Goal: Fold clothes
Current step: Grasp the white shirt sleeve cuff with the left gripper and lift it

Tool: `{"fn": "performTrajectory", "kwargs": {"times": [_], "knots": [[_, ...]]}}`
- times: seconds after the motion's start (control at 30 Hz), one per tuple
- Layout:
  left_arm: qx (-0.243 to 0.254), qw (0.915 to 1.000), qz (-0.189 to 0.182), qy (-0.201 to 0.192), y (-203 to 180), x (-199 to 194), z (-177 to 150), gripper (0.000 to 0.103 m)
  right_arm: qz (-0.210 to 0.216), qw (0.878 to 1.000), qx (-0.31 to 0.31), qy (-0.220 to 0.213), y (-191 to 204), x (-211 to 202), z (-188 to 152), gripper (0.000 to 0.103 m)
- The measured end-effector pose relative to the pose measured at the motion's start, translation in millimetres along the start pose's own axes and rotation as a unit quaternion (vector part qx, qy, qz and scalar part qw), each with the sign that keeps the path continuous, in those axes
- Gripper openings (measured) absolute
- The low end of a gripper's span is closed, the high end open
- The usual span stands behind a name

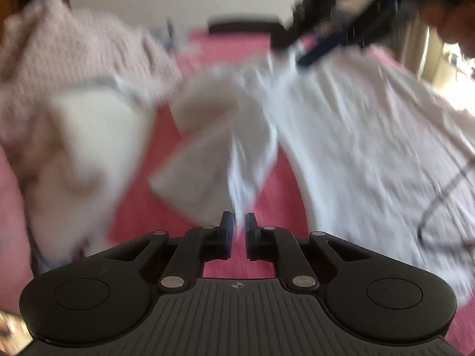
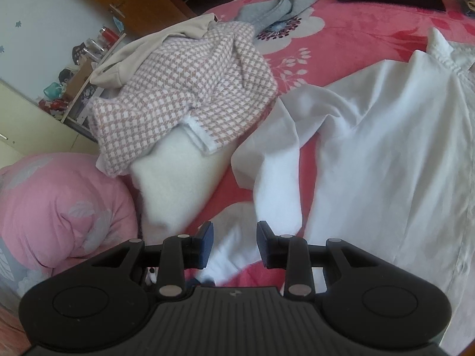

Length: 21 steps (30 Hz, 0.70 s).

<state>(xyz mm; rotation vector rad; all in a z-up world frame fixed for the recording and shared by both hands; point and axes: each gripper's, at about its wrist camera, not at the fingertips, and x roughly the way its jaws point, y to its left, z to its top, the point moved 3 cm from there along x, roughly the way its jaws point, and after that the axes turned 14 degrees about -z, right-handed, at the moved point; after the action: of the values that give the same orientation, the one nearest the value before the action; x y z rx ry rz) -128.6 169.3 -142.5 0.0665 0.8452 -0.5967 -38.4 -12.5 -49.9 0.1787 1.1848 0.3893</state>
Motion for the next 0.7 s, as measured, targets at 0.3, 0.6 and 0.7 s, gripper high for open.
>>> {"fn": "performTrajectory", "kwargs": {"times": [0.3, 0.6, 0.7], "knots": [[-0.081, 0.9930, 0.000, -0.086, 38.7, -15.2, 17.4, 0.060, -0.008, 0.999, 0.003, 0.031, -11.6, 9.8, -14.6, 0.034], [-0.117, 0.9915, -0.006, -0.057, 74.3, 20.7, 35.2, 0.072, 0.003, 0.999, -0.004, 0.033, -13.3, 3.3, -19.8, 0.034], [-0.140, 0.9885, -0.008, -0.056, 83.3, 23.6, 33.2, 0.072, 0.006, 0.999, -0.006, 0.035, -17.7, 2.0, -23.6, 0.035]]}}
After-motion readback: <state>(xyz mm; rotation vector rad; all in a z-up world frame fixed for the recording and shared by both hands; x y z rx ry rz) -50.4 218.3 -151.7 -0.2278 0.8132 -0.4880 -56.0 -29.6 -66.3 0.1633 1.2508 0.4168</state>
